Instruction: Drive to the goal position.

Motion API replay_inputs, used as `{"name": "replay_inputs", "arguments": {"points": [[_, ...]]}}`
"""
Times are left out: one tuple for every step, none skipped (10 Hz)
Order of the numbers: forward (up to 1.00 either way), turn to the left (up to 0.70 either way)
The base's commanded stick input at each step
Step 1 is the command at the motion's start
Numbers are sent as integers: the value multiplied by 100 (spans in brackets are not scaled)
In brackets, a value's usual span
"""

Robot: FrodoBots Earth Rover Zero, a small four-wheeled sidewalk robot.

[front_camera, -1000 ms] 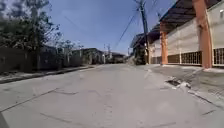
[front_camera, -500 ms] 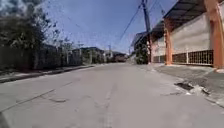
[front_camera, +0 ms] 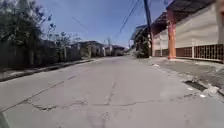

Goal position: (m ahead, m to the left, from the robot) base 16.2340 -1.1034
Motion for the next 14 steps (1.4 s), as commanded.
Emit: {"name": "replay_inputs", "arguments": {"points": [[85, 18], [85, 0], [85, -14], [85, -29], [85, -23], [85, -7], [85, -2], [85, -5], [85, -7], [85, -10], [85, -12], [85, -13], [85, -14], [85, -15]]}}
